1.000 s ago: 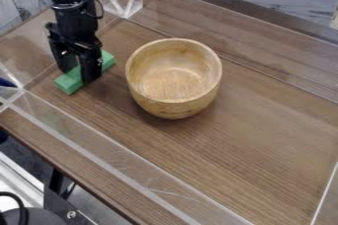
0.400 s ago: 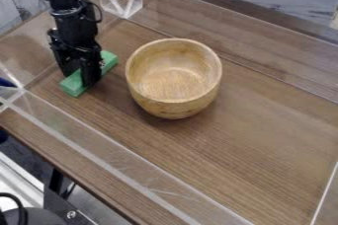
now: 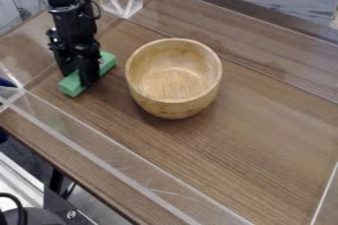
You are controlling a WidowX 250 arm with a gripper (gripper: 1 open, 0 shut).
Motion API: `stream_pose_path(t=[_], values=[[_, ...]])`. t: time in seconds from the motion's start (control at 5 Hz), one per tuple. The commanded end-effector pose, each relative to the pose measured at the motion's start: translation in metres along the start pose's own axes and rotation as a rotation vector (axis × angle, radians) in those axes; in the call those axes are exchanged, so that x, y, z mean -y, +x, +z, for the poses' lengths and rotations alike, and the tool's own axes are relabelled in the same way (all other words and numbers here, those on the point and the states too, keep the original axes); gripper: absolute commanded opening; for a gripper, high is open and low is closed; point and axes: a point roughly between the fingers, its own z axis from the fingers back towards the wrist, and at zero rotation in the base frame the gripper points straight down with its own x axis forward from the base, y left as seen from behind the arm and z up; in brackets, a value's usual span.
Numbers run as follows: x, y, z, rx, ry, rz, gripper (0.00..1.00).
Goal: Put the green block in the brown bowl
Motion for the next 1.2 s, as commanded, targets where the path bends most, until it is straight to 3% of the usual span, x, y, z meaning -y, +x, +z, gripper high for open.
stream_pose_path(t=[0.0, 0.6, 1.0], values=[[-0.003, 0.005, 0.04, 0.088, 0.049, 0.008, 0.0], [0.034, 0.023, 0.072, 0.134, 0.018, -0.053, 0.0], [0.085, 0.043, 0.075, 0.135, 0.009, -0.149, 0.0]])
